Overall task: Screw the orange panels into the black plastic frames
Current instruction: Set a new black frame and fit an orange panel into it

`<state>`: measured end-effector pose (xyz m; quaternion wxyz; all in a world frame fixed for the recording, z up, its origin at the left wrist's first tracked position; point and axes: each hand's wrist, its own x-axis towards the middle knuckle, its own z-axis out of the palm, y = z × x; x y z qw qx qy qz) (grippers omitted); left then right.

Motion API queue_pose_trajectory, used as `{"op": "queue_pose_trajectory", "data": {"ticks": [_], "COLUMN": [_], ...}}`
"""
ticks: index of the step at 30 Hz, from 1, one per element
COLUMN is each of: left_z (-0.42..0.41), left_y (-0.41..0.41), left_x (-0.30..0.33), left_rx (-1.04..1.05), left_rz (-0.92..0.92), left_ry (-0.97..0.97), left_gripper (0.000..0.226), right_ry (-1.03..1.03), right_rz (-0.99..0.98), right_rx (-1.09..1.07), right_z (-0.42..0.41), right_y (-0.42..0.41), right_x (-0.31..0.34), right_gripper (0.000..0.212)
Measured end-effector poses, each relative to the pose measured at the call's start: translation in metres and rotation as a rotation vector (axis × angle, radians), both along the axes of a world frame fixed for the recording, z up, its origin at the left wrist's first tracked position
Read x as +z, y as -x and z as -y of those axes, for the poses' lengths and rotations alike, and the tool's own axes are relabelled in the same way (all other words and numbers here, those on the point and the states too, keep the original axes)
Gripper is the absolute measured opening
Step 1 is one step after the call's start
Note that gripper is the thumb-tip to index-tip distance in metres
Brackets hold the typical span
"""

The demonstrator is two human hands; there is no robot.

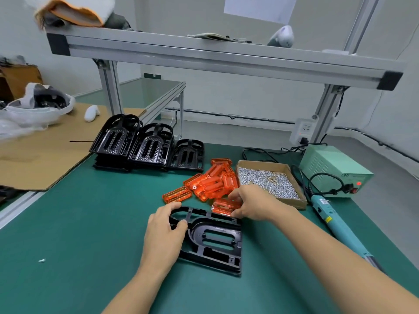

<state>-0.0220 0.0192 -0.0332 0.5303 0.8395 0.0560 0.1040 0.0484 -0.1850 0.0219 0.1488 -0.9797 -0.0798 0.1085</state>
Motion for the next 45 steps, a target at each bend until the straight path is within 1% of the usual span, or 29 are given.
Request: {"op": "queue_pose_trajectory", "data": {"ticks": [2, 4, 6, 9, 12, 15, 17, 20, 23, 26, 30, 32, 34, 38, 40, 42, 44, 45], "left_z": [0.001, 0.002, 0.002, 0.001, 0.004, 0.013, 0.019, 0.028, 0.036, 0.038, 0.036, 0.036, 0.035, 0.034, 0.033, 0.034, 0.036, 0.037], "left_y": [0.000, 0.000, 0.001, 0.001, 0.002, 0.000, -0.002, -0.006, -0.008, -0.004, 0.000, 0.002, 0.004, 0.004, 0.004, 0.002, 0.000, -0.001], "left_x": [0.001, 0.003, 0.003, 0.006, 0.013, 0.019, 0.023, 0.031, 0.039, 0.044, 0.044, 0.044, 0.045, 0.046, 0.047, 0.048, 0.049, 0.050], "left_rx": [-0.002, -0.009, -0.014, 0.004, 0.016, -0.016, -0.067, -0.181, -0.306, -0.351, -0.339, -0.367, -0.379, -0.352, -0.344, -0.329, -0.314, -0.313], "left_rz": [0.013, 0.030, 0.034, 0.069, 0.184, 0.276, 0.293, 0.208, 0.083, 0.023, -0.051, -0.067, -0.068, -0.065, -0.060, -0.044, -0.007, 0.023], "left_ry": [-0.018, -0.028, -0.045, -0.139, -0.265, -0.302, -0.231, 0.053, 0.343, 0.615, 0.818, 0.844, 0.847, 0.845, 0.843, 0.835, 0.802, 0.765], "left_gripper": [0.039, 0.039, 0.039, 0.038, 0.038, 0.037, 0.036, 0.037, 0.033, 0.030, 0.018, 0.015, 0.018, 0.035, 0.038, 0.029, 0.012, 0.014], "right_ry": [-0.047, -0.079, -0.101, -0.148, -0.210, -0.344, -0.482, -0.675, -0.811, -1.019, -1.207, -1.267, -1.324, -1.372, -1.371, -1.334, -1.220, -1.145], "right_rz": [0.002, 0.050, 0.091, 0.154, 0.247, 0.241, 0.222, 0.213, 0.206, 0.111, -0.041, -0.087, -0.140, -0.209, -0.231, -0.261, -0.276, -0.272], "right_rx": [-0.014, -0.024, -0.044, -0.072, -0.119, -0.141, -0.145, -0.126, -0.109, -0.134, -0.179, -0.198, -0.211, -0.207, -0.199, -0.177, -0.123, -0.085], "right_z": [0.005, 0.010, 0.015, 0.021, 0.027, 0.028, 0.024, 0.015, 0.008, 0.007, 0.009, 0.009, 0.009, 0.009, 0.010, 0.012, 0.013, 0.012], "right_y": [0.001, 0.004, 0.007, 0.013, 0.017, 0.021, 0.027, 0.041, 0.053, 0.061, 0.066, 0.065, 0.065, 0.063, 0.063, 0.065, 0.067, 0.069], "right_x": [0.000, -0.002, -0.004, -0.004, -0.001, 0.006, 0.012, 0.019, 0.023, 0.025, 0.027, 0.027, 0.027, 0.026, 0.025, 0.025, 0.025, 0.025], "right_gripper": [0.037, 0.014, 0.003, 0.005, 0.014, 0.018, 0.018, 0.014, 0.011, 0.008, 0.027, 0.033, 0.034, 0.036, 0.038, 0.036, 0.034, 0.033]}}
